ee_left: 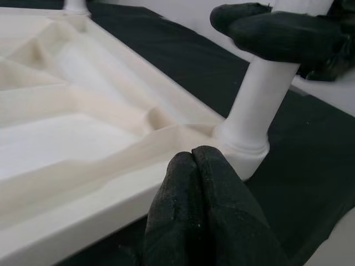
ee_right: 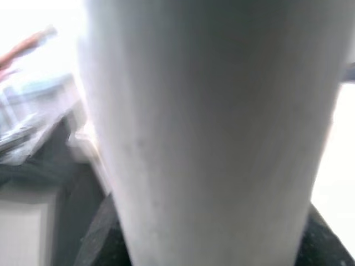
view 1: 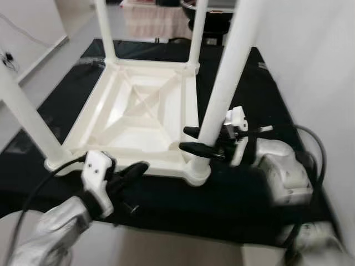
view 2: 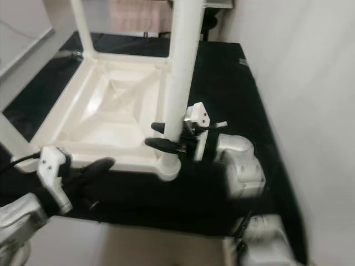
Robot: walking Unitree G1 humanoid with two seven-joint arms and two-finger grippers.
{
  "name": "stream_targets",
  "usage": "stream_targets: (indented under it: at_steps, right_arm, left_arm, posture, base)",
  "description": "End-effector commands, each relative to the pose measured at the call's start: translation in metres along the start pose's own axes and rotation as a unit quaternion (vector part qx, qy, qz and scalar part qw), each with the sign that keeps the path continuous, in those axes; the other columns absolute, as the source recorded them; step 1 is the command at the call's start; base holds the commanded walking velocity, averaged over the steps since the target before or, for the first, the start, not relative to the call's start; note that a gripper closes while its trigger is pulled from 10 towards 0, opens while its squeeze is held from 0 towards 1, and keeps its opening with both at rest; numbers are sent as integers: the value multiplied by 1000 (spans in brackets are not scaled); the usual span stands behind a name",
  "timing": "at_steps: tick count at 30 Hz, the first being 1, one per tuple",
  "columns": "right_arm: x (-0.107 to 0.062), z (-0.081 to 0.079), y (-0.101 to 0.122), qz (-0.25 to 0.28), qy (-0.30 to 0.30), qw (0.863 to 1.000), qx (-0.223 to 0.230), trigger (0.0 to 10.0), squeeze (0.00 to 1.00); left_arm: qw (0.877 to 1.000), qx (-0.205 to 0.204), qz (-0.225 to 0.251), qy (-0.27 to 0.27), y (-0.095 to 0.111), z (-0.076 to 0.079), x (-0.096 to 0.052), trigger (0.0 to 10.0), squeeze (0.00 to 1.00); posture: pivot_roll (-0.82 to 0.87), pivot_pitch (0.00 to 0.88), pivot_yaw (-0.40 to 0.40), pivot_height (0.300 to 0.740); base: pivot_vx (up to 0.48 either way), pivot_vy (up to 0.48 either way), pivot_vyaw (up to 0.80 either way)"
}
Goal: Building children table
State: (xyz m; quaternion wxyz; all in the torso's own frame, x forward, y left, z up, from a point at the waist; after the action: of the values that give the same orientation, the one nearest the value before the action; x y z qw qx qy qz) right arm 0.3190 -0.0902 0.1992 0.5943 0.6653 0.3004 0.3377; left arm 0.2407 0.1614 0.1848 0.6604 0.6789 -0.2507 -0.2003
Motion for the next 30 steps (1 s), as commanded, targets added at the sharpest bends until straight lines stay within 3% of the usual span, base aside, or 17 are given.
stream_targets:
  at_steps: [1, 5, 6, 9, 10, 13, 14, 15, 16, 17, 21, 22, 27, 30]
  right_arm:
    - [-10, -15, -48, -104, -105, 984, 101, 0, 0]
    - [4, -30, -49, -101, -119, 986, 66, 0, 0]
    - [16, -27, -48, -104, -75, 992, 21, 0, 0]
    - [19, -27, -50, -106, -73, 992, 22, 0, 0]
    - [21, -28, -49, -108, -75, 991, 16, 10000, 0]
    - [24, -28, -40, -95, -72, 993, 18, 10000, 0]
    - [25, -31, -35, -86, -39, 995, 40, 10000, 1000]
    - [25, -34, -32, -80, -17, 995, 56, 10000, 1000]
    - [23, -38, -25, -77, 20, 996, 45, 10000, 1000]
    - [23, -38, -25, -77, 20, 996, 45, 10000, 1000]
    - [15, -27, -8, -71, 109, 992, -2, 10000, 1000]
    - [13, -18, -3, -77, 146, 986, -26, 10000, 0]
    - [15, 14, 10, -114, 223, 966, -60, 10000, 0]
    - [15, 14, 10, -114, 223, 966, -60, 10000, 0]
  left_arm:
    - [1000, -8, -5, -23, -1, 4, -2, 10000, 0]
    - [999, -9, -17, -45, -4, 4, 0, 10000, 0]
    - [998, -8, -23, -56, -6, 6, 2, 10000, 0]
    - [998, -8, -23, -56, -7, 6, 2, 10000, 0]
    - [998, -7, -23, -53, -8, 7, 1, 10000, 0]
    - [998, -7, -24, -54, -9, 7, 1, 10000, 0]
    - [998, -8, -25, -56, -9, 7, 2, 10000, 0]
    - [998, -8, -25, -57, -9, 7, 2, 10000, 0]
    - [998, -10, -24, -58, -9, 8, 3, 10000, 0]
    - [998, -10, -24, -58, -9, 8, 3, 10000, 0]
    - [998, -13, -21, -56, -9, 9, 5, 10000, 0]
    - [998, -13, -21, -56, -9, 10, 5, 10000, 0]
    - [998, -13, -19, -54, -10, 11, 5, 10000, 0]
    - [998, -13, -19, -54, -10, 11, 5, 10000, 0]
  posture:
    - [-2, 212, -48, 740]
    - [13, 177, -53, 740]
    - [22, 170, -61, 740]
    - [22, 170, -61, 740]
    - [23, 166, -61, 740]
    - [21, 160, -59, 740]
    - [18, 158, -59, 740]
    - [18, 158, -59, 740]
    - [20, 153, -61, 740]
    - [20, 153, -61, 740]
    - [32, 146, -76, 740]
    - [35, 145, -79, 740]
    - [42, 139, -83, 740]
    - [42, 139, -83, 740]
  base:
    - [0, 0, 0]
    - [0, 0, 0]
    - [0, 0, 0]
    - [0, 0, 0]
    - [0, 0, 0]
    - [0, 0, 0]
    - [0, 0, 0]
    - [0, 0, 0]
    - [0, 0, 0]
    - [0, 0, 0]
    - [0, 0, 0]
    - [0, 0, 0]
    - [0, 0, 0]
    - [0, 0, 0]
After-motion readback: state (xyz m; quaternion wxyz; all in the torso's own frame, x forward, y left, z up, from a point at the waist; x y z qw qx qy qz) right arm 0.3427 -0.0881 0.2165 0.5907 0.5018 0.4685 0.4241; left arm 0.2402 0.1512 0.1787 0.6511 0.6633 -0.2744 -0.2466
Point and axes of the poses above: a point about 5 cm out from each wrist's last joint towards the gripper, its own x axis pointing out of the wrist towards the gripper, its own y axis along the axis of the wrist's last joint, z = x × y, the point moved 1 cm from there along x, pointing out of the wrist towards the gripper, and after that the axes turned 4 degrees about x, right-handed, at the moved point
